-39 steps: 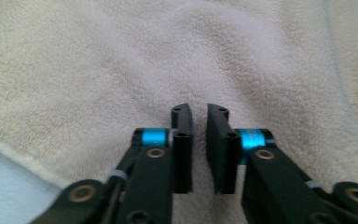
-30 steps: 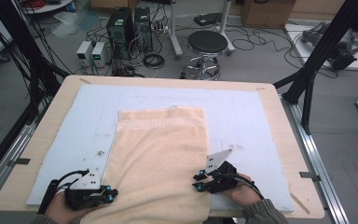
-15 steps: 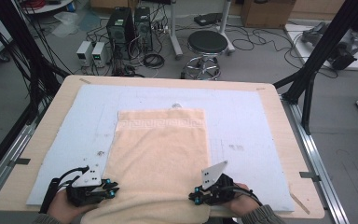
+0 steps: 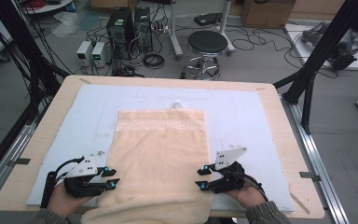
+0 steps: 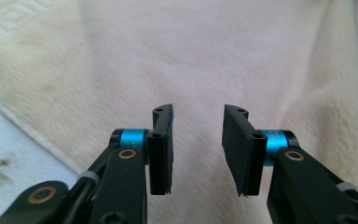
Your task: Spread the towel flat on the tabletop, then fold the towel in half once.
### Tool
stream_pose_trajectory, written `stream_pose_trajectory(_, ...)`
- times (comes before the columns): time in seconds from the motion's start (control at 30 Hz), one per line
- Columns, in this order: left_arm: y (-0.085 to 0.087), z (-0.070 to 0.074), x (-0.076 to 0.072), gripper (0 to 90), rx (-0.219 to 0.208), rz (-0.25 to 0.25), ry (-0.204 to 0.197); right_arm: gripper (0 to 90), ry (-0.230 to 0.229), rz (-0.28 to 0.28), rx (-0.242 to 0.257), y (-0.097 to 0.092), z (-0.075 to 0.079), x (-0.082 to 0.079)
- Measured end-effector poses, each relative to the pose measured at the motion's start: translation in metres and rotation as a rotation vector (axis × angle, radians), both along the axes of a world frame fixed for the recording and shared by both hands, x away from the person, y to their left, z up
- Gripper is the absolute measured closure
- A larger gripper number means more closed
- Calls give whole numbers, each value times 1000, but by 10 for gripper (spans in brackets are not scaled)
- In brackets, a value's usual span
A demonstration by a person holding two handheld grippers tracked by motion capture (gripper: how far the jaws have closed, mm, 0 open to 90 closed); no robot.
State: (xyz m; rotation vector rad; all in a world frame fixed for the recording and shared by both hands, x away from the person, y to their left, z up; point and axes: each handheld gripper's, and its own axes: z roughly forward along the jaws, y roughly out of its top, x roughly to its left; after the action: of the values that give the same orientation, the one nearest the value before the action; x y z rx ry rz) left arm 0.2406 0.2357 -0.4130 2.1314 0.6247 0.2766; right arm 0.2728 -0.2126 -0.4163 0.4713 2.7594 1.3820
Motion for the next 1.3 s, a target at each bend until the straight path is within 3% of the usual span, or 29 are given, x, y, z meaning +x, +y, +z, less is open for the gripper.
stream_pose_trajectory(0.23, -4, 12, 23, 497, -24, 46, -22, 385, -22, -146, -1, -7, 7, 26)
stream_pose_trajectory(0.4, -5, 19, 37, 378, -45, 78, -19, 305, -35, -219, 30, -9, 13, 45)
stream_pose_trajectory(0.7, 0, 26, 49, 307, -52, 135, -29, 246, -52, -245, 39, -2, 28, 67)
stream_pose_trajectory(0.93, 2, 30, 54, 308, -65, 146, -31, 236, -51, -234, 27, 3, 30, 71)
stream_pose_trajectory(1.13, 3, 29, 59, 312, -51, 143, -26, 236, -44, -232, 16, 4, 27, 74)
stream_pose_trajectory(1.3, 4, 35, 73, 316, -40, 170, -31, 237, -52, -239, 8, 3, 32, 80)
